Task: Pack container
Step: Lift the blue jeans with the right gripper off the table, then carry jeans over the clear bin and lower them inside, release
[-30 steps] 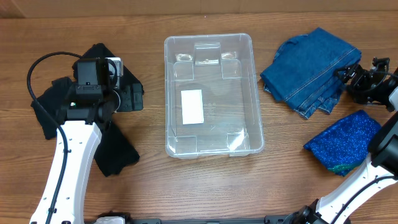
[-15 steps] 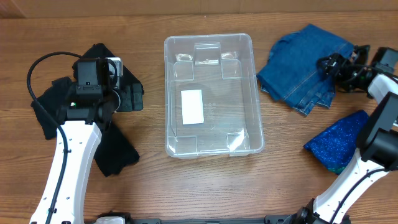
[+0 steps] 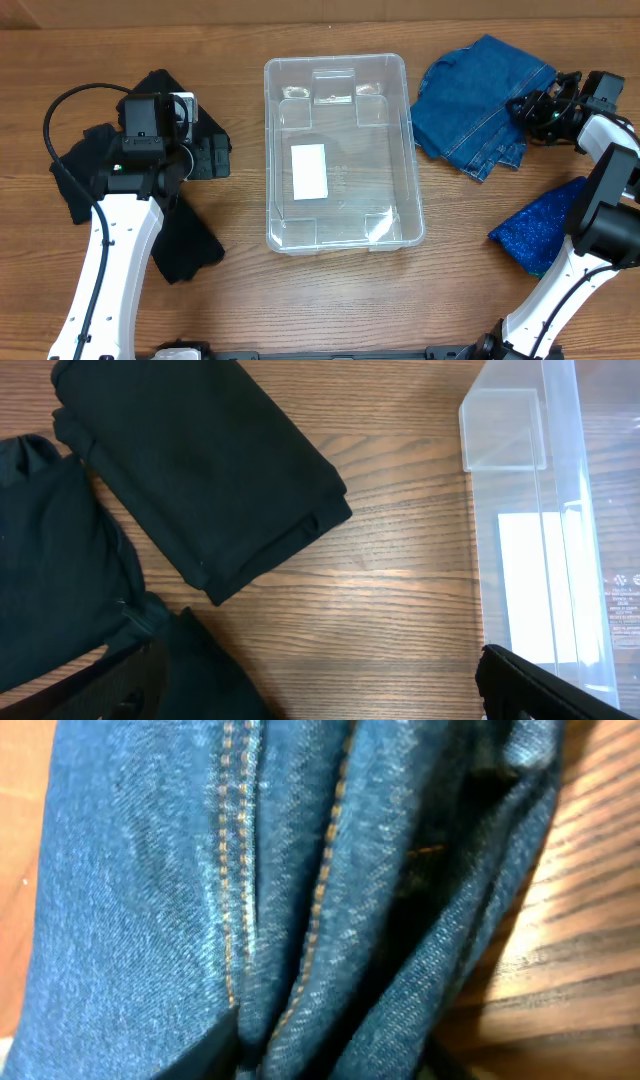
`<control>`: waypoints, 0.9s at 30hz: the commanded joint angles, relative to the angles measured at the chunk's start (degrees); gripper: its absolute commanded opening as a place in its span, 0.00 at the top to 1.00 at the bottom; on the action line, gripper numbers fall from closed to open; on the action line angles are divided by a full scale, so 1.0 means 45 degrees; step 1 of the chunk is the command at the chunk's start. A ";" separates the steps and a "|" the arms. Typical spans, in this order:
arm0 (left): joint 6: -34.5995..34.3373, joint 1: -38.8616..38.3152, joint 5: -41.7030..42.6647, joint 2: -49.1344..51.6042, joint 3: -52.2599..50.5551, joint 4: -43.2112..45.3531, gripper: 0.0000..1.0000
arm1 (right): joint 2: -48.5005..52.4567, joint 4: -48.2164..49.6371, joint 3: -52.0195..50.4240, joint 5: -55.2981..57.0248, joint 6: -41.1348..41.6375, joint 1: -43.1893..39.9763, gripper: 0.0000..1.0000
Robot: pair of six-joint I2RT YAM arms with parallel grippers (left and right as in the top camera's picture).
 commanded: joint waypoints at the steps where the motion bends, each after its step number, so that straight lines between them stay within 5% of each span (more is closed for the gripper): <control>1: -0.0126 -0.0073 -0.0087 0.0039 0.0355 -0.0019 0.00 | 0.0636 -0.0408 -0.0296 -0.0102 0.0189 0.0291 0.76; 6: -0.0126 -0.0073 -0.0087 0.0039 0.0355 0.0010 0.00 | -0.0073 -0.0656 -0.0141 -0.0092 0.0219 0.0267 0.90; 27: 0.0024 -0.0073 -0.0136 0.0039 0.0355 0.0180 0.00 | -1.0292 -0.1676 -0.0136 -0.2953 -0.0194 0.0918 0.91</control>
